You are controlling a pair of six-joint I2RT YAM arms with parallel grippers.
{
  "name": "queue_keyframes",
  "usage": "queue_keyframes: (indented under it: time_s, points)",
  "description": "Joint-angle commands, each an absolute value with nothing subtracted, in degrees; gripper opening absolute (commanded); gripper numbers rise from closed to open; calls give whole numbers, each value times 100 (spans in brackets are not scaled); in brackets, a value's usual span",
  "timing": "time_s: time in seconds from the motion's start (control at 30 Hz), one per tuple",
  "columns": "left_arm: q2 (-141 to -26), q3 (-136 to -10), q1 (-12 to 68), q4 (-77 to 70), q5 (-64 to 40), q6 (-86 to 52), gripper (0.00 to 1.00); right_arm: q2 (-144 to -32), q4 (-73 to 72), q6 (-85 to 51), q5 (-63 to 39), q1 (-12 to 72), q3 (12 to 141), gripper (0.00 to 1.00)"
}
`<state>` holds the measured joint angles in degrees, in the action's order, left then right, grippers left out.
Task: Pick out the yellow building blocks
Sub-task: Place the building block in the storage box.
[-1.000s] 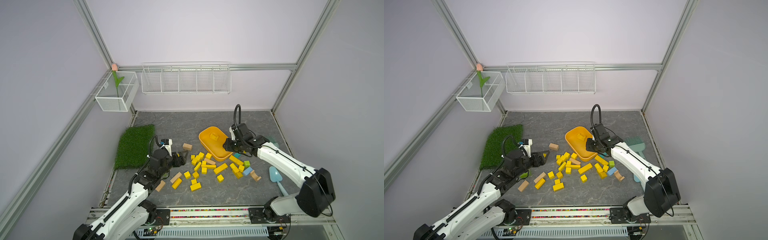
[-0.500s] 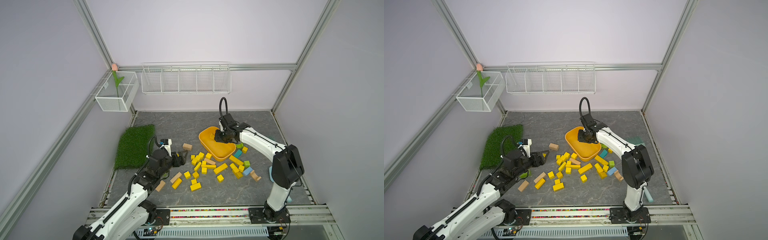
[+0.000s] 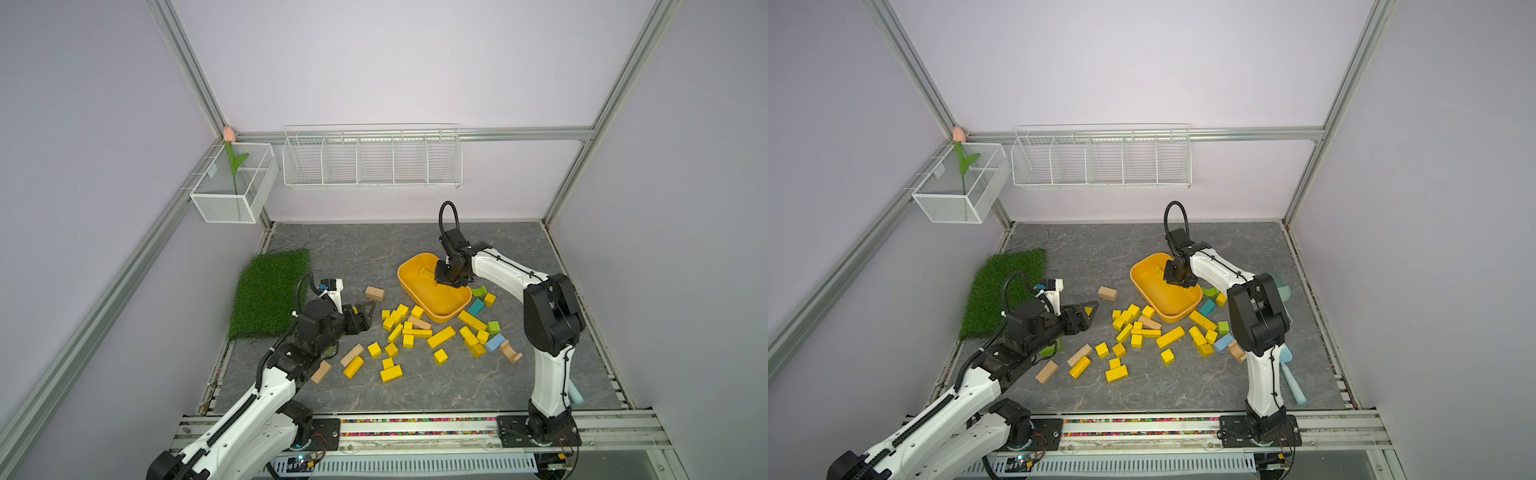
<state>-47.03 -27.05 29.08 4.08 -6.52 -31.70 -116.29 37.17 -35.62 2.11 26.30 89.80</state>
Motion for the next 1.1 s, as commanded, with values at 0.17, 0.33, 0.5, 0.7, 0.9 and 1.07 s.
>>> queue_keyframes:
  time_s: [0.17, 0.33, 0.5, 0.7, 0.9, 1.07]
  points:
    - [-4736, -2619, 2806, 193, -806, -3243, 87, -11955, 3629, -3648, 82, 2527, 9438, 21]
    - [-4784, -2647, 2745, 191, -892, -3235, 87, -11977, 3497, -3555, 1, 2525, 9527, 48]
    - [-4744, -2637, 2725, 220, -890, -3243, 87, -11691, 3506, -3435, -34, 2531, 9417, 49]
    - [-4722, -2645, 2708, 254, -853, -3278, 87, -10782, 3552, -3255, -178, 2566, 8913, 48]
    - [-4741, -2656, 2699, 273, -826, -3314, 87, -9590, 3680, -3031, -302, 2616, 8073, 48]
    - [-4856, -2728, 2670, 411, -672, -3388, 87, -8434, 3605, -2925, -376, 2719, 6885, 48]
